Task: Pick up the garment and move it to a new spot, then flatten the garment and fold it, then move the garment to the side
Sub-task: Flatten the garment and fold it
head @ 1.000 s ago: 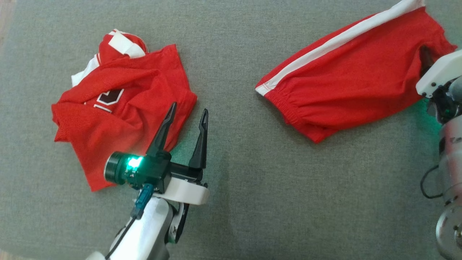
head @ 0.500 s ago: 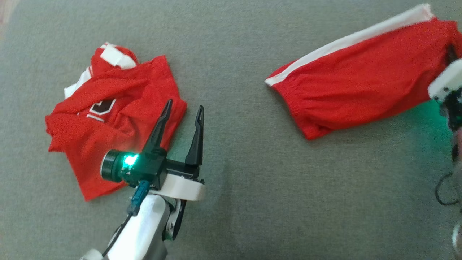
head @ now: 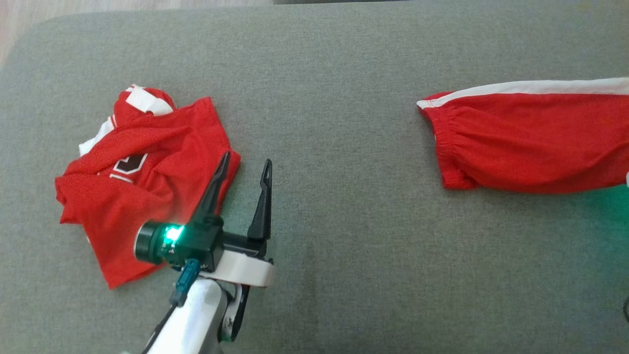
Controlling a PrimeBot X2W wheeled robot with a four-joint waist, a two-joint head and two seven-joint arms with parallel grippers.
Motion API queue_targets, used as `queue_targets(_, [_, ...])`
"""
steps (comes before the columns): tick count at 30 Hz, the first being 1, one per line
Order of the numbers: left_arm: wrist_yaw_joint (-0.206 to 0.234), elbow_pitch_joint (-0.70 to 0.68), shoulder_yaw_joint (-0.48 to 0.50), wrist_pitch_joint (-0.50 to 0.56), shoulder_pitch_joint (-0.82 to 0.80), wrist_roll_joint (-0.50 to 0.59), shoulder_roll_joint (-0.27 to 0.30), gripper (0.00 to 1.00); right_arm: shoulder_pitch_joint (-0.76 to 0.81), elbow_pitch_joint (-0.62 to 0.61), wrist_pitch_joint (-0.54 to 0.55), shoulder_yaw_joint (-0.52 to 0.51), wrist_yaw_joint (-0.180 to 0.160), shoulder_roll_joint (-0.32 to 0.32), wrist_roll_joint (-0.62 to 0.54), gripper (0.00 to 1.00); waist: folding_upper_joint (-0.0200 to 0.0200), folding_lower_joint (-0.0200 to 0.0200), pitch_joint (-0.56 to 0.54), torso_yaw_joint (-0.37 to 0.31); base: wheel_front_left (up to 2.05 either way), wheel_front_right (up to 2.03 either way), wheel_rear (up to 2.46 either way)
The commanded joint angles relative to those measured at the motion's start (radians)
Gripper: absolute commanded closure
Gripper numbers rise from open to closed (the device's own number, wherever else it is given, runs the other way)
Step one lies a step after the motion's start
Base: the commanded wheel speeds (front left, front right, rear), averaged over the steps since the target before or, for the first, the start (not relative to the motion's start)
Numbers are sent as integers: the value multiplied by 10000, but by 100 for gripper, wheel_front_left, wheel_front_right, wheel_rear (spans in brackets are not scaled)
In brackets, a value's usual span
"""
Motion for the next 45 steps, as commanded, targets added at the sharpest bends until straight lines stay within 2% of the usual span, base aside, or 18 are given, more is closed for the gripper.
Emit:
queue_targets(1, [-24,-309,411,-95,-44,81,118,0,-61,-393,-205,138,-9,-46,-7,100,0,1,-37,1,0,0,0])
queue_targets(7, [-17,-264,479,-95,71,89,166,0,-52,-598,-515,349,-9,349,89,100,0,1,-283,-18,0,0,0])
queue_targets(12, [6,-246,520,-95,178,95,220,0,33,-1006,-879,1000,-9,780,522,100,0,1,-631,-60,0,0,0])
queue_targets(16, [24,-219,543,-95,280,58,249,0,189,-1439,-982,1885,-9,1090,1160,100,0,1,-903,-99,0,0,0])
queue_targets(21, [23,-171,521,-95,380,16,290,0,614,-2336,-1096,3485,-9,1305,2191,100,0,1,-1221,-66,0,0,0])
queue_targets(31, [68,-148,422,-78,638,-54,357,0,1521,-3887,-1073,6381,-9,882,4229,100,0,1,-1612,301,0,0,0])
queue_targets(45, [170,-248,334,38,823,-143,517,0,1994,-3667,-629,9610,-9,294,5103,100,0,1,-1848,613,0,0,0])
